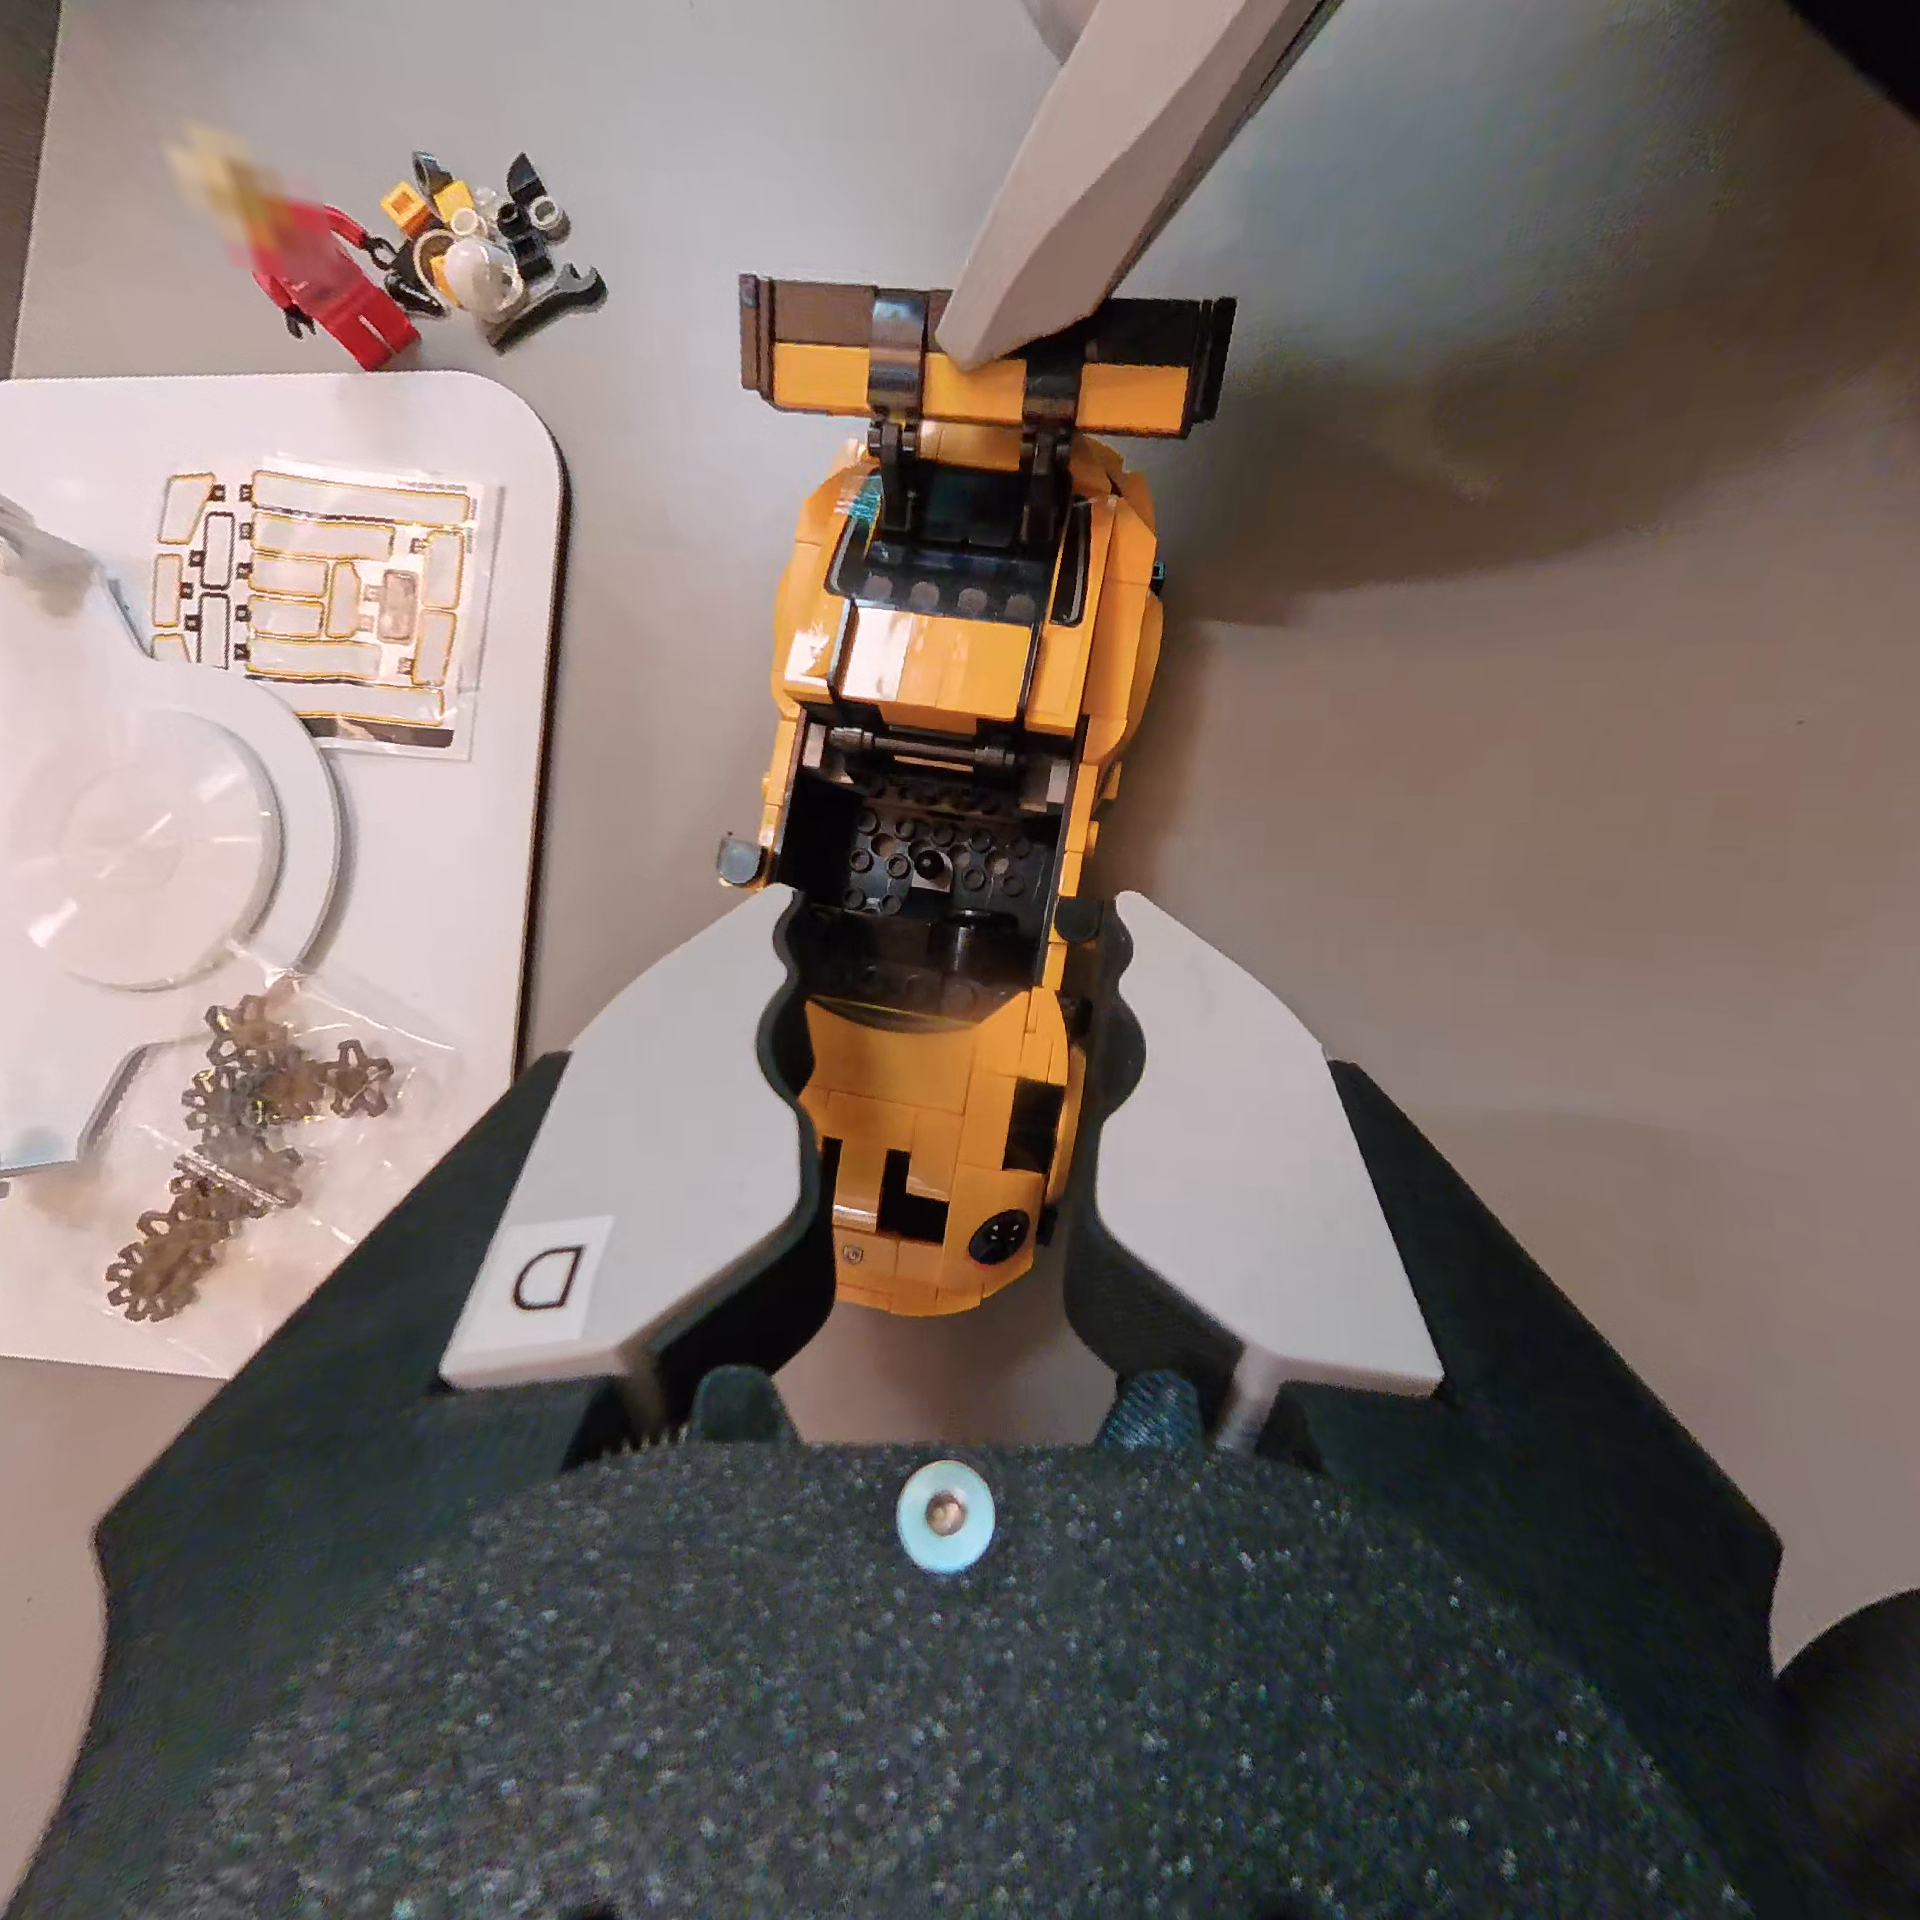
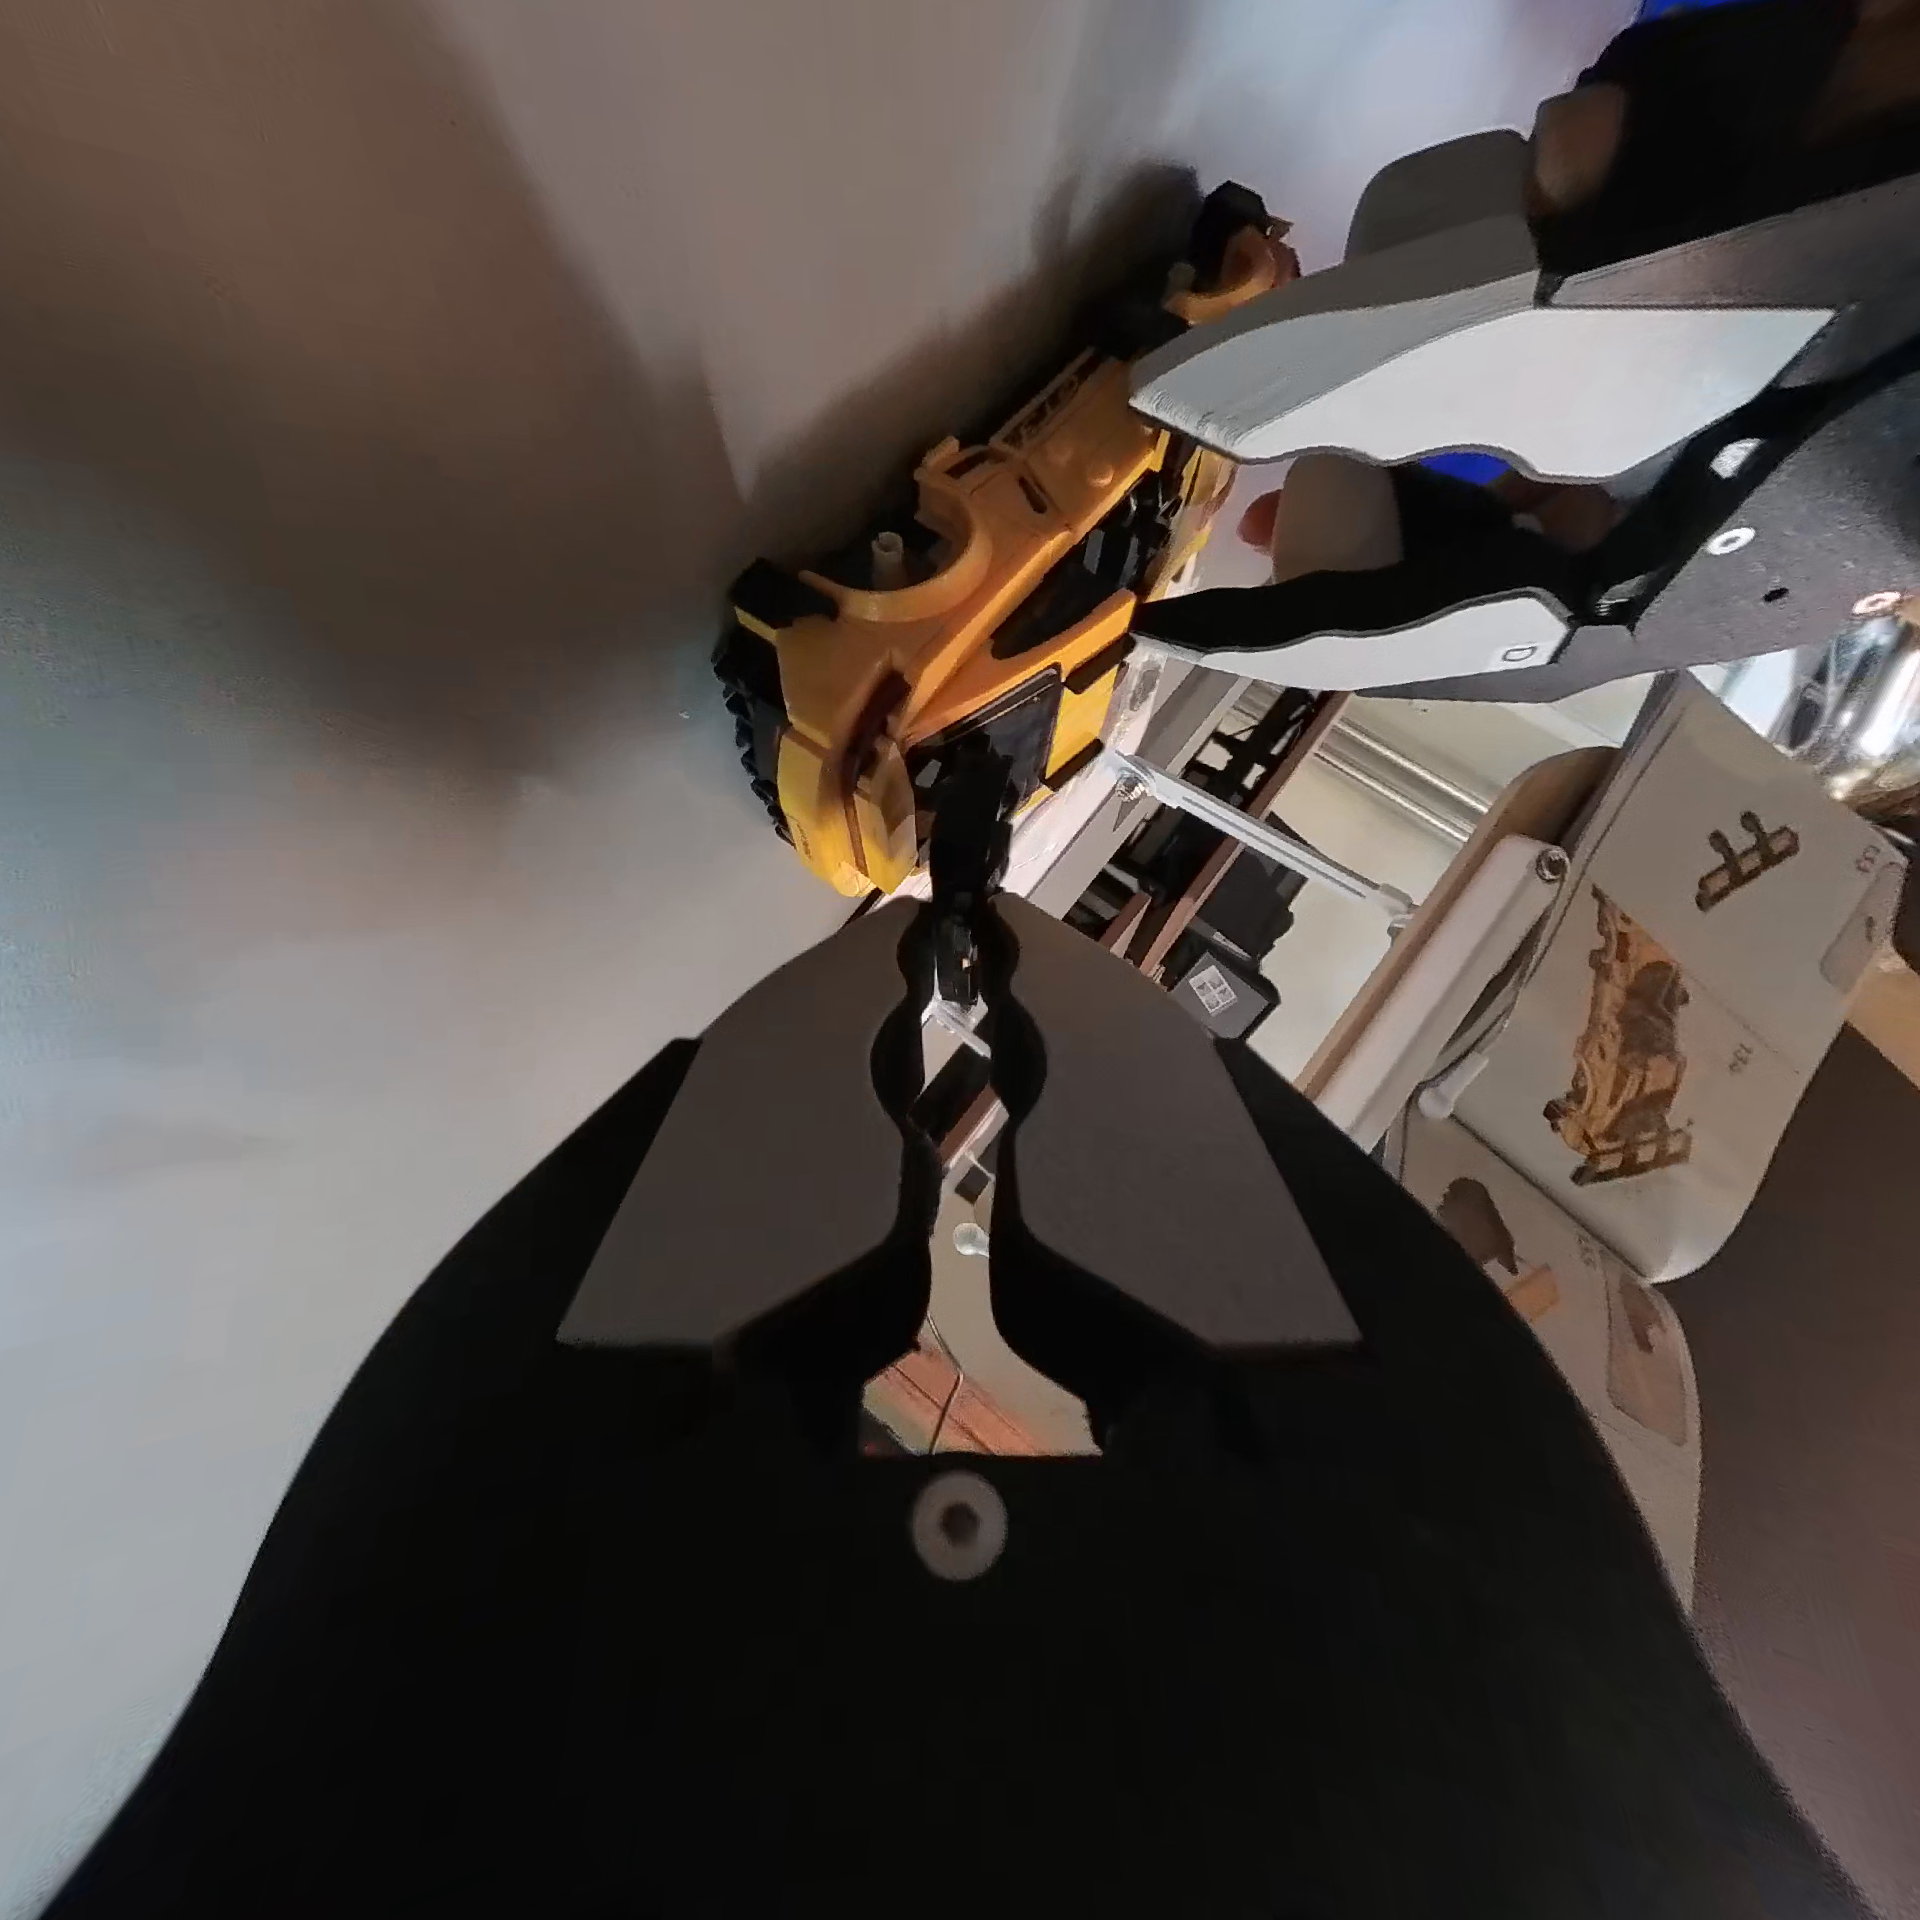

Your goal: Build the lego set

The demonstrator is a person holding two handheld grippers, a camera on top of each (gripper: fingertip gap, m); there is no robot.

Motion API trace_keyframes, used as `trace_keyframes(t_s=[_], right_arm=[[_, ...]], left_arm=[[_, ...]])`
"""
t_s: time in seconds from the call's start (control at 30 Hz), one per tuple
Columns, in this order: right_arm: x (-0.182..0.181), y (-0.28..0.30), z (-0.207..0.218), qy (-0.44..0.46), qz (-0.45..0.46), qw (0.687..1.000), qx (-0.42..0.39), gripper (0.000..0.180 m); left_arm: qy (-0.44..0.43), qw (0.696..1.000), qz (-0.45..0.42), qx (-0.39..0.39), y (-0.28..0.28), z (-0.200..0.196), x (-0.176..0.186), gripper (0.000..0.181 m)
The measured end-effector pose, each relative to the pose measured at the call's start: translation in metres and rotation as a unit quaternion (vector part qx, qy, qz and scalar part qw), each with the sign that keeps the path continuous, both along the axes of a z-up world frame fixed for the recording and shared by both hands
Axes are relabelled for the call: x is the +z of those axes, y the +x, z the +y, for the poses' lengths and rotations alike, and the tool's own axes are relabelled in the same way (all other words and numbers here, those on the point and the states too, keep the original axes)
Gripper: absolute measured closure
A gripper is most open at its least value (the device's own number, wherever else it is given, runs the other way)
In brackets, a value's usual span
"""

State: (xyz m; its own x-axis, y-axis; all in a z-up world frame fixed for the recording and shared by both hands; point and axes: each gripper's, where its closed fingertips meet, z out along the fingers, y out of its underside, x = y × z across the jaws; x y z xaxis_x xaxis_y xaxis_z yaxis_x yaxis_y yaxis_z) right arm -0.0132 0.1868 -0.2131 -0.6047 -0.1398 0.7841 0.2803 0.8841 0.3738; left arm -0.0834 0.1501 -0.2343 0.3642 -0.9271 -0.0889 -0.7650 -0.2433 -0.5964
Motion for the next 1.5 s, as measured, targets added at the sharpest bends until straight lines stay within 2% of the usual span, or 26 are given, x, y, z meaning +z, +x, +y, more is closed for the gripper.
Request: trace_keyframes(t_s=[0.2,0.3,0.43,0.53,0.6,0.67,0.77,0.83,0.93,1.07,1.2,1.23,1.3,1.37,1.43,1.5], right_arm=[[0.002,0.001,0.004,-0.004,0.029,0.999,-0.035,0.172],[0.008,0.016,0.014,-0.050,0.077,0.988,-0.126,0.156],[0.020,0.052,0.014,-0.152,0.171,0.947,-0.227,0.156],[0.028,0.072,-0.003,-0.285,0.265,0.873,-0.294,0.155],[0.034,0.079,-0.018,-0.390,0.324,0.799,-0.323,0.153],[0.040,0.084,-0.029,-0.477,0.377,0.717,-0.340,0.151],[0.045,0.091,-0.037,-0.562,0.435,0.604,-0.361,0.148],[0.047,0.094,-0.040,-0.586,0.457,0.555,-0.375,0.149],[0.053,0.095,-0.049,-0.600,0.479,0.512,-0.386,0.151],[0.057,0.089,-0.066,-0.595,0.495,0.493,-0.398,0.152],[0.058,0.076,-0.080,-0.591,0.495,0.502,-0.391,0.152],[0.058,0.074,-0.082,-0.592,0.496,0.501,-0.391,0.152],[0.060,0.071,-0.086,-0.592,0.499,0.499,-0.389,0.151],[0.060,0.069,-0.089,-0.590,0.502,0.494,-0.394,0.151],[0.054,0.063,-0.094,-0.598,0.497,0.481,-0.405,0.149],[0.046,0.052,-0.097,-0.598,0.493,0.473,-0.419,0.147]], left_arm=[[0.000,1.000,-0.005,0.007,0.000,0.001,0.000,0.129],[-0.005,1.000,-0.025,0.012,-0.001,-0.002,0.005,0.131],[-0.002,0.997,-0.073,0.034,-0.016,-0.005,0.024,0.123],[-0.026,0.995,-0.069,0.062,-0.038,-0.006,0.012,0.106],[-0.044,0.993,-0.076,0.076,-0.043,-0.005,-0.001,0.099],[-0.047,0.993,-0.073,0.081,-0.042,-0.002,-0.013,0.103],[-0.044,0.995,-0.047,0.078,-0.039,-0.001,-0.019,0.101],[-0.049,0.994,-0.030,0.091,-0.037,-0.003,-0.020,0.101],[-0.055,0.989,-0.025,0.133,-0.031,-0.009,-0.020,0.101],[-0.058,0.981,-0.024,0.185,-0.029,-0.021,-0.020,0.101],[-0.033,0.976,-0.034,0.213,-0.035,-0.028,-0.017,0.100],[-0.015,0.975,-0.046,0.218,-0.037,-0.028,-0.012,0.090],[0.009,0.970,-0.090,0.228,-0.037,-0.035,0.007,0.092],[0.041,0.957,-0.160,0.239,-0.027,-0.051,0.038,0.113],[0.061,0.934,-0.240,0.256,-0.006,-0.075,0.066,0.150],[0.081,0.910,-0.286,0.288,0.010,-0.094,0.078,0.181]])
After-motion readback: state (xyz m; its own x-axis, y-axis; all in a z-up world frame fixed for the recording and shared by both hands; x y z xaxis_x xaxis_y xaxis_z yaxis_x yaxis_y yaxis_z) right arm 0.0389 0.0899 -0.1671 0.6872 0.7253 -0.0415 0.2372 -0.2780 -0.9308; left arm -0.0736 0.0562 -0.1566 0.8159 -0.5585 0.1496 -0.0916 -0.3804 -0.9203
